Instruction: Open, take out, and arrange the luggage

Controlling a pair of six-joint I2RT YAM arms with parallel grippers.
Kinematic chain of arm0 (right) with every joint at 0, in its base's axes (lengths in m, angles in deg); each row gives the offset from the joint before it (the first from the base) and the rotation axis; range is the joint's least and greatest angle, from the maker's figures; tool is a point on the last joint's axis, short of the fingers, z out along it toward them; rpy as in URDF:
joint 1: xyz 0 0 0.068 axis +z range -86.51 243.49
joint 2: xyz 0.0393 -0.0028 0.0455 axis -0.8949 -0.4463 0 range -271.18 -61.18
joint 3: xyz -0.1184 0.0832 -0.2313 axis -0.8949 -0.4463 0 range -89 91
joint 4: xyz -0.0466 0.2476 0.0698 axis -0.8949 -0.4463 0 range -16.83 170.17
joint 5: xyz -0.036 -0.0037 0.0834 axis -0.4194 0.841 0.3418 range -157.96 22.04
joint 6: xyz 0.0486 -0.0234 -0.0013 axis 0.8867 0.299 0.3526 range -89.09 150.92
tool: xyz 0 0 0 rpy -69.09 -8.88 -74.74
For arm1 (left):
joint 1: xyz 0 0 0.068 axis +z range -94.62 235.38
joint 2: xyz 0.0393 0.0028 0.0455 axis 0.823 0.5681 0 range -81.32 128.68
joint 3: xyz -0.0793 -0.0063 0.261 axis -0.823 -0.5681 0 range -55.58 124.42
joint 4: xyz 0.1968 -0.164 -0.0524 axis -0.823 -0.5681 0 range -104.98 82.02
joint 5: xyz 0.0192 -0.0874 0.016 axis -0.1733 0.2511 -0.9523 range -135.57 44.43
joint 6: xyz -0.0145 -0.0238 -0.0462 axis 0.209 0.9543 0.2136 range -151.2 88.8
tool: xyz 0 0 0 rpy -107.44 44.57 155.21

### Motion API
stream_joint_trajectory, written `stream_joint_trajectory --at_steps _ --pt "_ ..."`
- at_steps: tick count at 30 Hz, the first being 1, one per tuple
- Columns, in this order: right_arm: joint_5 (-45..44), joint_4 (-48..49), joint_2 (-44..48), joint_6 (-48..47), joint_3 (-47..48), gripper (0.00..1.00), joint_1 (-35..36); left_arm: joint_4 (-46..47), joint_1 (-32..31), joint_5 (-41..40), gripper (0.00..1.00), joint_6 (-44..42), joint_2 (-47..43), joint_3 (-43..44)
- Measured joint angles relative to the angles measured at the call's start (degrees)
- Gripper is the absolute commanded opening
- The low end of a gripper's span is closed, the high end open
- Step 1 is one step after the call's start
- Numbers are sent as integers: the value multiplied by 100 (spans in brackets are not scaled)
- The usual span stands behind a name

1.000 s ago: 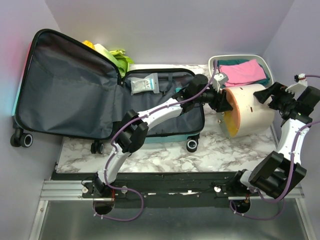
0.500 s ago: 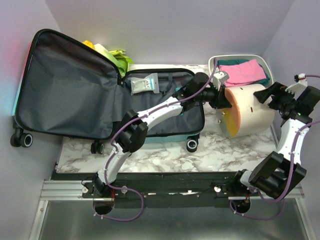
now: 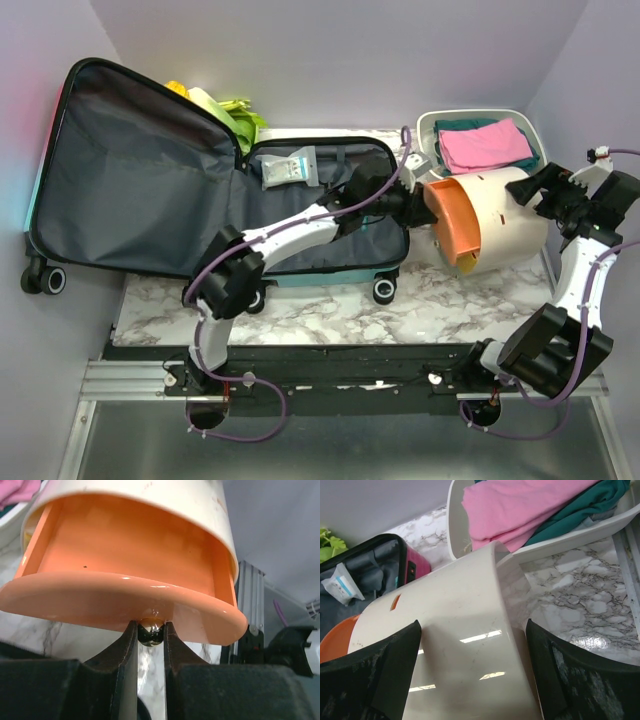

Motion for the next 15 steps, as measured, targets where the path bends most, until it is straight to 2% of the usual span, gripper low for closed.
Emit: stream_joint_trajectory --at_steps 6,15 --pt "-26 -2 -2 4 0 91 22 7 94 -273 0 -308 -1180 -1451" --pt "-44 0 -2 15 0 91 28 -155 136 -560 0 -671 -1550 -1921"
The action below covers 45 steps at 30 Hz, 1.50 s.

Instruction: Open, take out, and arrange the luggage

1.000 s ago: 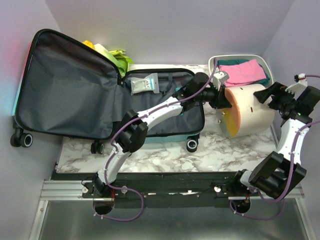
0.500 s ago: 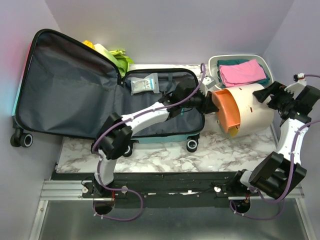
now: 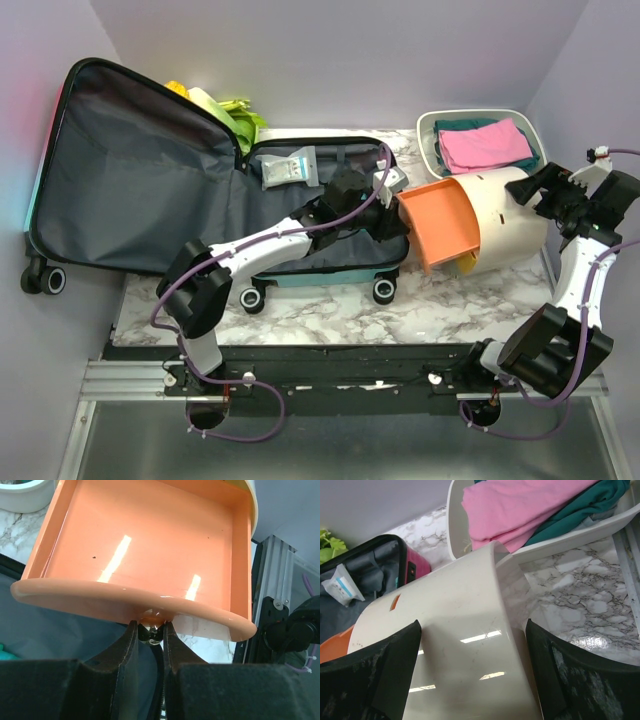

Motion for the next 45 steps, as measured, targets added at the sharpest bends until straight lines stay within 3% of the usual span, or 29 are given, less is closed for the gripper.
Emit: stream_joint_trajectory --at_steps 18,19,21,22,25,28,32,34,37,45 --pt "-9 -7 2 2 0 91 13 -354 61 212 2 -72 581 1255" --pt "-9 -7 2 4 0 91 13 -356 61 214 15 -72 588 1248" --pt "-9 -7 2 4 0 91 13 -354 61 210 22 -74 590 1202" --pt "-9 -7 2 4 0 91 13 -352 61 210 32 -74 590 1182" --pt "-9 -9 4 4 0 91 13 -350 61 199 32 -81 590 1088" --pt "-9 -9 4 4 0 91 13 -350 61 179 57 -87 590 1064" --pt "-11 -9 4 7 0 91 13 -339 72 120 72 -101 590 1067" --pt "-13 -9 4 7 0 91 13 -337 76 103 86 -114 590 1067" --pt "-15 -9 4 7 0 91 13 -334 90 72 98 -144 577 1054" --pt "-22 -9 4 11 0 91 13 -367 240 -667 99 -63 -334 247"
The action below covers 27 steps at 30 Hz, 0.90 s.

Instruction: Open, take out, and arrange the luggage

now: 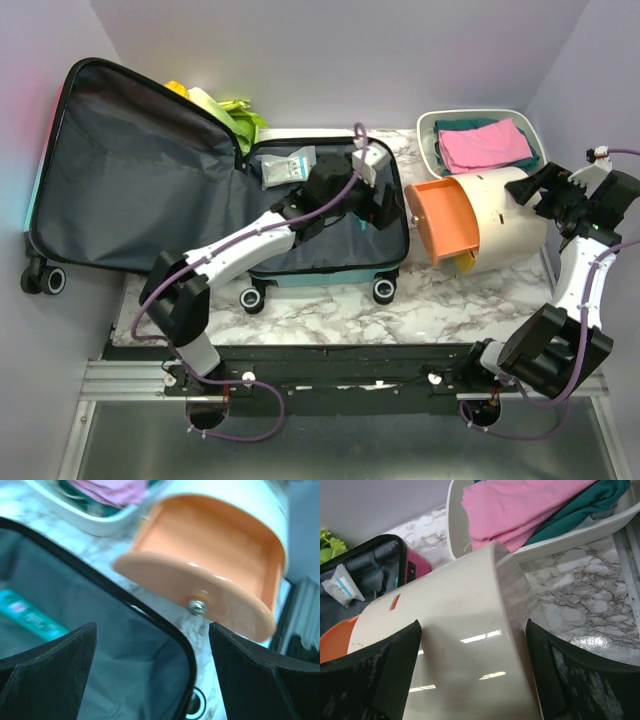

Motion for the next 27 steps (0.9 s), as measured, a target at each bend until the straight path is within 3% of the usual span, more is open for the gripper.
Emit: stream_joint_trajectory --at_steps 4,8,21,27 --pt "-11 -2 0 2 0 91 0 -57 391 -791 99 437 -442 -44" --pt "-33 -4 0 15 0 91 4 -286 835 -1141 99 892 -249 354" --pt "-96 -4 0 35 0 91 24 -1045 1025 -1071 99 1692 2520 2339" --pt "-120 -4 0 39 0 91 24 -1237 990 -1329 99 1764 3005 2492"
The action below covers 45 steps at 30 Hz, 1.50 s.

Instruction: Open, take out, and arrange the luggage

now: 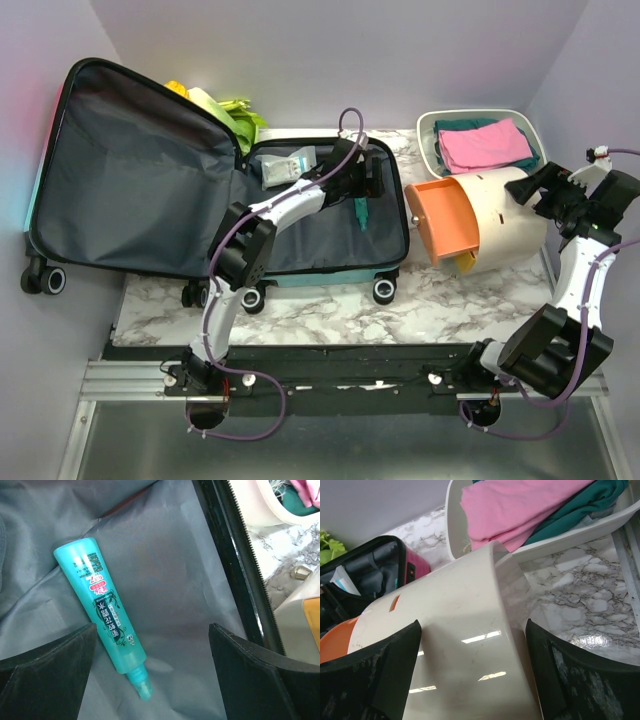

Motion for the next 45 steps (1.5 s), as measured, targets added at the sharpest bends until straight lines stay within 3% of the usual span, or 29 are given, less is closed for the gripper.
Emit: stream_joint_trajectory --at_steps 12,18,20,22,30,37,39,40,41,45 --pt "-13 0 -2 7 0 91 2 -345 -109 -713 98 389 463 527" --pt "-13 0 -2 28 0 91 2 -391 -111 -909 87 503 664 538" --pt "-13 0 -2 37 0 91 2 -404 -114 -905 74 535 763 601" --pt "-13 0 -2 42 0 91 2 -426 -122 -909 69 573 872 717" --pt "-15 4 -20 59 0 91 2 -557 -136 -966 67 732 1106 955" --pt "-17 9 -26 85 0 91 2 -546 -149 -1029 39 883 1189 955" --pt "-20 9 -26 87 0 91 2 -560 -133 -1034 21 876 1191 955" --pt "-20 9 -26 87 0 91 2 -557 -136 -1038 5 881 1191 955" --pt "-20 9 -26 90 0 91 2 -549 -138 -1032 0 861 1191 955" --pt "-20 9 -28 90 0 91 2 -503 -162 -984 0 809 1185 951"
